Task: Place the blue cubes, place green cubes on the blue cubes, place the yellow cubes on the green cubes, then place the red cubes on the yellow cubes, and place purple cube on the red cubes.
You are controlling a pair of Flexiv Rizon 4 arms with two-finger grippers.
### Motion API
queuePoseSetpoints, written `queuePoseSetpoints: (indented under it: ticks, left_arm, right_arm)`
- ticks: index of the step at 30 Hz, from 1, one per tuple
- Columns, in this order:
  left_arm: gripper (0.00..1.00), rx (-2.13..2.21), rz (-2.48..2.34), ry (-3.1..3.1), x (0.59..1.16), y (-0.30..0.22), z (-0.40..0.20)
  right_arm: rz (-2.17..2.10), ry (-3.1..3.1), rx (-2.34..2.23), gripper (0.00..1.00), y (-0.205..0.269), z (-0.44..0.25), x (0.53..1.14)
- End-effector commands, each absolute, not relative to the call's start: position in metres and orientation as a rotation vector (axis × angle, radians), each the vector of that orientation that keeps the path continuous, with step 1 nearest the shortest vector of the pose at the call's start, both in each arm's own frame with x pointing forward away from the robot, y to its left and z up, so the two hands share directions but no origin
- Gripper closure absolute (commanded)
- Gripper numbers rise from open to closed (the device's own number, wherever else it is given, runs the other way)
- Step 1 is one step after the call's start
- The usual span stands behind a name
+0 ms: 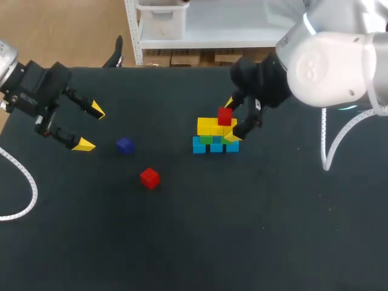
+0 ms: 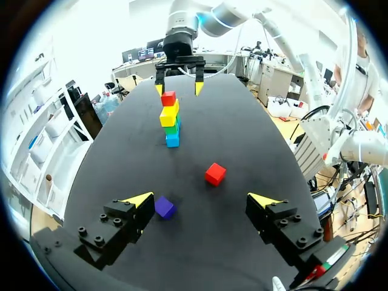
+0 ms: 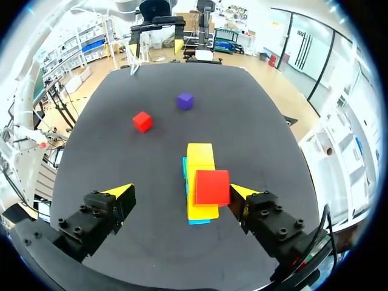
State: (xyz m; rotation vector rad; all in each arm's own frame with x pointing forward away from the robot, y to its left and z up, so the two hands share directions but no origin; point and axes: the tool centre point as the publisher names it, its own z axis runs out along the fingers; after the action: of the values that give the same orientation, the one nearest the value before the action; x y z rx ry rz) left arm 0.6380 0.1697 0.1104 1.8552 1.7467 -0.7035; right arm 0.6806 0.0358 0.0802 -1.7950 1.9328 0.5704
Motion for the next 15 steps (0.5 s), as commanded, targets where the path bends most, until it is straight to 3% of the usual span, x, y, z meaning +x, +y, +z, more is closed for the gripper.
queuePoseSetpoints:
  ticks: [1, 15]
  left_arm:
    - [0.00, 1.856, -0.705, 1.741, 0.6385, 0.1708, 0.1095]
    - [0.00, 1.856, -0.705, 1.741, 0.6385, 0.1708, 0.1095]
  right_arm:
    - [0.573, 1.928, -1.794, 0.00, 0.0345, 0.0806, 0.6791]
    - [0.580, 1.915, -1.804, 0.00, 0.0380, 0.0800, 0.6780]
